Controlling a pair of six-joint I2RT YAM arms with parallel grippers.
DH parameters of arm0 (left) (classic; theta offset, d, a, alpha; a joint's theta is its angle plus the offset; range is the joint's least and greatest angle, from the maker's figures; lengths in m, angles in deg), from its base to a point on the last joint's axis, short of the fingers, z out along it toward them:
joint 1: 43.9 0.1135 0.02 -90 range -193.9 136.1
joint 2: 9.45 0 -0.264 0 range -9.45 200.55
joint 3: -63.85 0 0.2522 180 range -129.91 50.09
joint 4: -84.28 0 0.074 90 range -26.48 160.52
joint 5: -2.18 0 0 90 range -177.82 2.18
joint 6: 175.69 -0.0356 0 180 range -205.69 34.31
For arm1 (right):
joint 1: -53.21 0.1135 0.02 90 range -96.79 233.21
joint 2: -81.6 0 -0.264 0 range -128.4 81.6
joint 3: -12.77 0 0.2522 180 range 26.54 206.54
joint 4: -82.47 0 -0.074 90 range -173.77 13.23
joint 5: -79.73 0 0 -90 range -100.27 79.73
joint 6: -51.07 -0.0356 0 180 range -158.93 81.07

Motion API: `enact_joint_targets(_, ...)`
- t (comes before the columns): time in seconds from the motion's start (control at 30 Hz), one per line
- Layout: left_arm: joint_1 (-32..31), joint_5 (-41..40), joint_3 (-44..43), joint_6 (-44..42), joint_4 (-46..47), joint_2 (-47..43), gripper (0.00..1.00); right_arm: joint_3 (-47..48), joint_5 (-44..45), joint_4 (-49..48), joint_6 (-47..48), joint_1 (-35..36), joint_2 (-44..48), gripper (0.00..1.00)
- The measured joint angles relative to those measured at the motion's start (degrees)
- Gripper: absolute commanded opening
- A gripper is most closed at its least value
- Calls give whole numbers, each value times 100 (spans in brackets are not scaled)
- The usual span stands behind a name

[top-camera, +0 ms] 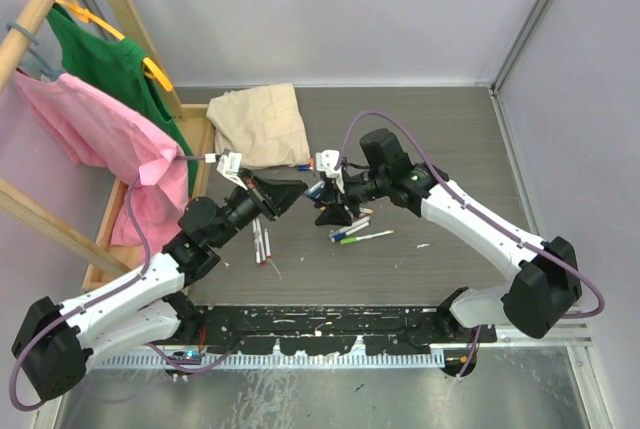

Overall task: Open the pen caps
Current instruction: Open the pen cap from the pen.

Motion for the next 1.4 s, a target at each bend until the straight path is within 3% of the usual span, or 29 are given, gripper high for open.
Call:
enact_joint_targets(0.4,28,616,-225,-625,-330,2,0,140,-501,184,-323,4,-227,40)
enact_joint_targets(0.47,37,664,-245,-673,-415,2,0,151,-542,177,-367,7,-227,32)
enact_joint_targets(0.6,42,809,-299,-726,-474,2,0,155,-551,173,-446,-9,-227,7)
enact_joint_targets(0.67,42,846,-302,-748,-474,2,0,162,-549,181,-503,-31,-232,1)
enact_joint_targets(0.83,44,822,-302,-710,-457,-13,33,251,-579,282,-535,-33,-280,1)
enact_joint_targets(0.97,48,627,-223,-579,-363,-142,43,269,-772,251,-643,-52,-280,1)
enact_joint_targets(1.07,48,481,-72,-428,-221,-256,42,269,-868,184,-780,-76,-280,1)
enact_joint_targets(1.4,48,442,17,-79,328,-107,24,245,-960,-144,-1246,-101,-310,1)
